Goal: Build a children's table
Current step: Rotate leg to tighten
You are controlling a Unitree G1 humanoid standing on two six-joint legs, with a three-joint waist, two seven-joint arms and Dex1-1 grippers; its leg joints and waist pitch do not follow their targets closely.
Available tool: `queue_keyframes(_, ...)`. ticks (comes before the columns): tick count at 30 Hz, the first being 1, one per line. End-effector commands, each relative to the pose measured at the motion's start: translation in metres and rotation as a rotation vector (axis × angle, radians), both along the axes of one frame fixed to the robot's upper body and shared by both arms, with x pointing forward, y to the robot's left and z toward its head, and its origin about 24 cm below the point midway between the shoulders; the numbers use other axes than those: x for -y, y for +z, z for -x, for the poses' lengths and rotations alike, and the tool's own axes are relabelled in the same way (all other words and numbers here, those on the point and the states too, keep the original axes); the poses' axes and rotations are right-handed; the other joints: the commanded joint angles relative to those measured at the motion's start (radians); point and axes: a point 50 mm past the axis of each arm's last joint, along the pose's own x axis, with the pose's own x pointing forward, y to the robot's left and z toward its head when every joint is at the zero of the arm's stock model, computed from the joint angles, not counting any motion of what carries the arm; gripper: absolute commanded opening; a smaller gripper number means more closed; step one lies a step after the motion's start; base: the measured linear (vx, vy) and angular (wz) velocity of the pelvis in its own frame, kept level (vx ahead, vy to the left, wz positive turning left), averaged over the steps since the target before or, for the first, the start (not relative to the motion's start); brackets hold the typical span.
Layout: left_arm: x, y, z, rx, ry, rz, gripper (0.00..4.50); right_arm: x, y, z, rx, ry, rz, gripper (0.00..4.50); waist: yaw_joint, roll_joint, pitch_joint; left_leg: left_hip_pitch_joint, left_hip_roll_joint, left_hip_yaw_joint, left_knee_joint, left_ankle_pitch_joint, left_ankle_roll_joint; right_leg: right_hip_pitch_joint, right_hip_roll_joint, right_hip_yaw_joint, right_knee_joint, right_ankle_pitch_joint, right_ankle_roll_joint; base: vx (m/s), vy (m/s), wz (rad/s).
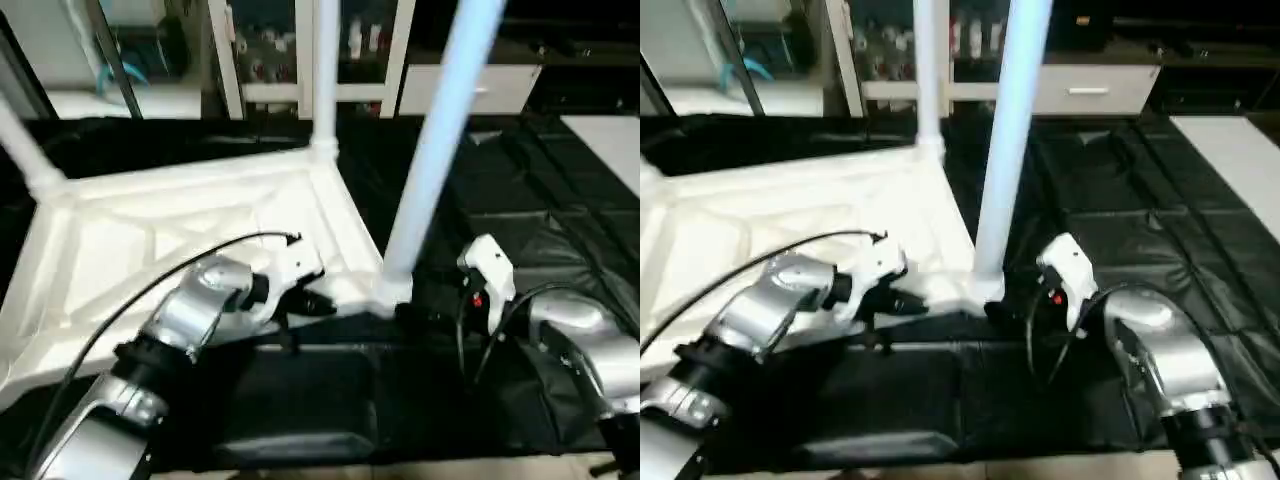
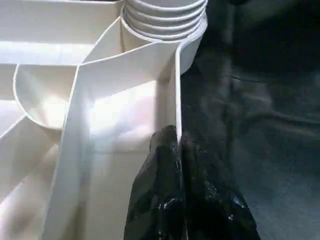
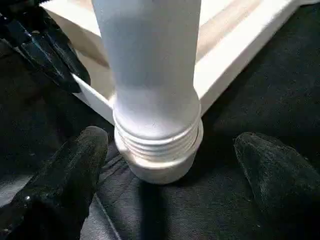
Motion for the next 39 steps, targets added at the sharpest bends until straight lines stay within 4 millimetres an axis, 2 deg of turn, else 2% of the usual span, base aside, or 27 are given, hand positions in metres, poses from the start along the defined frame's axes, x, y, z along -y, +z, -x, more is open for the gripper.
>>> queue_keyframes(1, 0.003, -0.009, 0.008, -0.05, -0.048, -0.024, 0.0, 0.0, 0.006, 0.0, 0.006, 0.024, 0.011, 4.39, -0.003, -0.006, -0.054, 0.008, 0.059, -0.015, -0.075, -0.164, 0.068, 0.051, -0.066, 0.06, -0.083, -0.197, -0.222, 0.0, 0.0, 0.0)
queue_keyframes(2, 0.002, -0.008, 0.008, -0.046, -0.049, -0.026, 0.0, -0.001, 0.005, -0.002, 0.009, 0.025, 0.028, 4.39, -0.003, -0.018, -0.055, 0.007, 0.06, -0.015, -0.075, -0.153, 0.071, 0.052, -0.066, 0.059, -0.081, -0.185, -0.221, 0.0, 0.0, 0.0)
queue_keyframes(4, 0.002, -0.008, 0.009, -0.038, -0.048, -0.024, 0.0, -0.003, 0.002, -0.005, 0.022, 0.019, 0.029, 4.39, -0.004, -0.02, -0.058, 0.003, 0.058, -0.016, -0.072, -0.113, 0.086, 0.053, -0.067, 0.057, -0.073, -0.142, -0.227, 0.0, 0.0, 0.0)
queue_keyframes(5, 0.002, -0.008, 0.009, -0.035, -0.047, -0.023, 0.0, -0.003, 0.002, -0.005, 0.022, 0.018, 0.028, 4.39, -0.004, -0.018, -0.058, 0.003, 0.058, -0.016, -0.071, -0.109, 0.088, 0.053, -0.068, 0.058, -0.072, -0.138, -0.23, 0.0, 0.0, 0.0)
queue_keyframes(6, 0.007, -0.007, 0.007, 0.01, -0.035, 0.011, 0.0, -0.007, 0.001, -0.009, 0.029, 0.018, 0.015, 4.39, -0.002, -0.022, -0.059, 0.003, 0.057, -0.015, -0.069, -0.103, 0.095, 0.052, -0.069, 0.057, -0.072, -0.132, -0.235, 0.0, 0.0, 0.0)
queue_keyframes(7, 0.008, -0.006, 0.006, 0.025, -0.032, 0.024, 0.0, -0.008, 0.0, -0.009, 0.03, 0.02, 0.012, 4.39, 0.0, -0.019, -0.058, 0.004, 0.057, -0.014, -0.069, -0.106, 0.097, 0.051, -0.069, 0.057, -0.074, -0.137, -0.237, 0.0, 0.0, 0.0)
queue_keyframes(8, 0.011, -0.003, 0.003, 0.02, 0.006, 0.06, 0.0, -0.01, 0.0, -0.009, 0.028, 0.03, 0.014, 4.39, 0.002, -0.021, -0.059, 0.006, 0.058, -0.013, -0.069, -0.105, 0.098, 0.05, -0.068, 0.058, -0.072, -0.137, -0.235, 0.0, 0.0, 0.0)
queue_keyframes(10, 0.012, 0.0, 0.002, 0.018, 0.013, 0.066, 0.44, -0.011, -0.001, -0.009, 0.028, 0.039, 0.019, 4.45, 0.009, -0.019, -0.058, 0.011, 0.06, -0.011, -0.07, -0.109, 0.095, 0.047, -0.067, 0.058, -0.073, -0.144, -0.235, 0.0, 0.0, 0.0)
queue_keyframes(12, 0.013, 0.004, 0.001, 0.023, 0.002, 0.066, 0.55, -0.013, -0.001, -0.009, 0.032, 0.048, 0.018, 4.45, 0.012, -0.016, -0.058, 0.008, 0.06, -0.012, -0.07, -0.104, 0.09, 0.048, -0.067, 0.058, -0.071, -0.139, -0.231, 0.0, 0.0, 0.0)
queue_keyframes(16, 0.016, 0.008, -0.001, 0.024, -0.018, 0.061, 0.78, -0.015, 0.0, -0.009, 0.038, 0.054, 0.015, 4.45, 0.015, -0.017, -0.061, 0.004, 0.057, -0.013, -0.069, -0.089, 0.093, 0.053, -0.069, 0.06, -0.067, -0.108, -0.228, 0.0, 0.0, 0.0)
queue_keyframes(17, 0.018, 0.01, -0.003, 0.022, -0.023, 0.063, 0.97, -0.015, -0.001, -0.009, 0.04, 0.056, 0.016, 4.45, 0.015, -0.015, -0.061, 0.004, 0.056, -0.013, -0.068, -0.084, 0.095, 0.054, -0.069, 0.06, -0.067, -0.098, -0.23, 0.0, 0.0, 0.0)
queue_keyframes(18, 0.019, 0.01, -0.003, 0.023, -0.022, 0.064, 0.98, -0.016, -0.001, -0.009, 0.04, 0.056, 0.014, 4.45, 0.016, -0.008, -0.061, 0.004, 0.056, -0.014, -0.067, -0.084, 0.095, 0.053, -0.069, 0.059, -0.066, -0.095, -0.232, 0.0, 0.0, 0.0)
queue_keyframes(19, 0.02, 0.011, -0.004, 0.025, -0.02, 0.063, 1.0, -0.015, -0.002, -0.008, 0.04, 0.058, 0.014, 4.45, 0.016, -0.013, -0.063, 0.004, 0.056, -0.013, -0.066, -0.08, 0.097, 0.054, -0.068, 0.059, -0.065, -0.08, -0.236, 0.0, 0.0, 0.0)
queue_keyframes(21, 0.022, 0.011, -0.006, 0.029, -0.022, 0.059, 1.09, -0.015, -0.003, -0.007, 0.041, 0.06, 0.016, 4.45, 0.016, -0.008, -0.062, 0.004, 0.056, -0.014, -0.066, -0.085, 0.098, 0.055, -0.068, 0.058, -0.066, -0.072, -0.241, 0.0, 0.0, 0.0)
queue_keyframes(22, 0.023, 0.011, -0.006, 0.033, -0.02, 0.057, 1.36, -0.015, -0.002, -0.006, 0.04, 0.061, 0.016, 4.45, 0.016, -0.005, -0.063, 0.004, 0.055, -0.014, -0.065, -0.086, 0.098, 0.056, -0.067, 0.058, -0.066, -0.062, -0.243, 0.0, 0.0, 0.0)
queue_keyframes(23, 0.023, 0.012, -0.007, 0.035, -0.018, 0.056, 1.39, -0.014, -0.002, -0.005, 0.04, 0.062, 0.015, 4.45, 0.015, -0.007, -0.064, 0.003, 0.055, -0.014, -0.065, -0.085, 0.099, 0.057, -0.067, 0.058, -0.064, -0.056, -0.245, 0.0, 0.0, 0.0)
queue_keyframes(24, 0.024, 0.011, -0.008, 0.041, -0.024, 0.038, 1.38, -0.013, -0.002, -0.004, 0.043, 0.055, 0.018, 4.45, 0.016, 0.003, -0.065, 0.003, 0.055, -0.015, -0.064, -0.081, 0.1, 0.057, -0.067, 0.057, -0.062, -0.046, -0.249, 0.0, 0.0, 0.0)
queue_keyframes(25, 0.024, 0.01, -0.008, 0.042, -0.024, 0.036, 1.44, -0.013, -0.002, -0.004, 0.043, 0.054, 0.018, 4.45, 0.013, 0.001, -0.064, 0.004, 0.054, -0.015, -0.064, -0.092, 0.101, 0.057, -0.065, 0.057, -0.065, -0.046, -0.247, 0.0, 0.0, 0.0)
queue_keyframes(26, 0.025, 0.009, -0.008, 0.041, -0.024, 0.028, 1.44, -0.011, -0.001, -0.004, 0.047, 0.045, 0.021, 4.45, 0.013, 0.004, -0.064, 0.004, 0.054, -0.015, -0.064, -0.096, 0.1, 0.057, -0.065, 0.056, -0.065, -0.048, -0.248, 0.0, 0.0, 0.0)
queue_keyframes(27, 0.025, 0.008, -0.008, 0.04, -0.026, 0.017, 1.44, -0.01, -0.001, -0.004, 0.048, 0.042, 0.023, 4.45, 0.012, 0.0, -0.064, 0.004, 0.054, -0.015, -0.065, -0.1, 0.1, 0.059, -0.066, 0.056, -0.066, -0.05, -0.249, 0.0, 0.0, 0.0)
queue_keyframes(28, 0.025, 0.005, -0.009, 0.043, -0.028, -0.003, 1.44, -0.01, -0.001, -0.003, 0.05, 0.039, 0.025, 4.45, 0.011, 0.004, -0.065, 0.003, 0.055, -0.016, -0.064, -0.102, 0.1, 0.06, -0.066, 0.057, -0.066, -0.056, -0.249, 0.0, 0.0, 0.0)
queue_keyframes(33, 0.026, -0.003, -0.011, 0.059, -0.004, -0.049, 1.44, -0.008, -0.001, -0.003, 0.064, 0.028, 0.029, 4.45, 0.001, 0.005, -0.065, 0.002, 0.054, -0.016, -0.064, -0.111, 0.1, 0.06, -0.064, 0.055, -0.069, -0.065, -0.249, 0.0, 0.0, 0.0)
queue_keyframes(37, 0.027, -0.008, -0.012, 0.053, 0.015, -0.064, 1.44, -0.01, 0.0, -0.004, 0.07, 0.033, 0.029, 4.45, 0.001, 0.004, -0.065, 0.002, 0.053, -0.016, -0.063, -0.106, 0.106, 0.061, -0.065, 0.055, -0.07, -0.07, -0.249, 0.0, 0.0, 0.0)
queue_keyframes(39, 0.028, -0.009, -0.014, 0.046, 0.034, -0.042, 1.44, -0.01, 0.001, -0.004, 0.07, 0.037, 0.027, 4.45, 0.002, 0.008, -0.063, 0.006, 0.054, -0.015, -0.064, -0.129, 0.102, 0.058, -0.065, 0.055, -0.073, -0.099, -0.249, 0.0, 0.0, 0.0)
